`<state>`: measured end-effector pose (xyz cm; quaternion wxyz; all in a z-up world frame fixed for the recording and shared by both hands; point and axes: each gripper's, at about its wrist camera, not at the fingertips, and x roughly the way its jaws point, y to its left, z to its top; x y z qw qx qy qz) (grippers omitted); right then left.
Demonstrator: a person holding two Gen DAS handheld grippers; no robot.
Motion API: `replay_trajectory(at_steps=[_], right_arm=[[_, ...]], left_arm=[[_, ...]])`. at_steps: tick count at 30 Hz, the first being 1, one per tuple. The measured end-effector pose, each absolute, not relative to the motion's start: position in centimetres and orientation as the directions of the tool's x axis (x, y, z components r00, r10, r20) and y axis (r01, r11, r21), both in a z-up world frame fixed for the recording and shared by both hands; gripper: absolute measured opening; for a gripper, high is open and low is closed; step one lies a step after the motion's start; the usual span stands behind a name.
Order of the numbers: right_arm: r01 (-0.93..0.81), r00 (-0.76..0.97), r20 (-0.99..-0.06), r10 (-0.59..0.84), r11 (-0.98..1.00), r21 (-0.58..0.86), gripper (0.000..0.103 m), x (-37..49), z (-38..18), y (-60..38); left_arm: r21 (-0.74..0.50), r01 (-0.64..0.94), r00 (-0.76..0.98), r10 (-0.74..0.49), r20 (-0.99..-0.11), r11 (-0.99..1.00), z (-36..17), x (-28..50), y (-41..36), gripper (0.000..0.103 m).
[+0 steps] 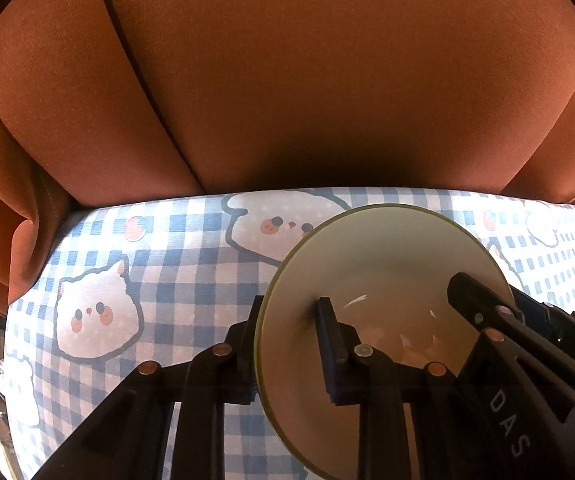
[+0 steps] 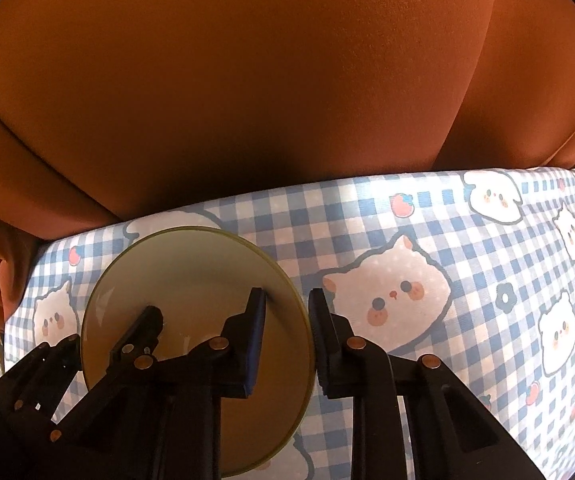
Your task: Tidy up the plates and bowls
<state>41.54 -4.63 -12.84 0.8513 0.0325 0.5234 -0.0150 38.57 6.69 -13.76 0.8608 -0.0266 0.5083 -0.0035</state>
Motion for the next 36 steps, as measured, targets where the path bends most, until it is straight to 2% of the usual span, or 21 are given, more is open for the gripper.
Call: replay_trajectory(at_steps=[10,17,36], right_arm=[[0.048,0.459,-0.888,0.018,0.998,0.045,0.026,39.6,-10.8,-4.7],[0.029,0.489,-0.872,0.021,0.999,0.040,0.026,37.2,-7.7,-4.4],[0.059,0.592,-0.806,-0.010,0.998,0.031,0.026,24.7,0.7,-4.6]], left_arm=[[-0.045,-0.026,0.503,-0.026,-0.864,0.999,-11.7,36.2,7.0,0.022],[-0.047,-0.031,0.541,-0.023,-0.841,0.998,-8.3,33.0,7.5,0.022],[-0.066,0.016,0.627,-0.061,-0.777,0.998,-1.2,21.5,6.8,0.022]])
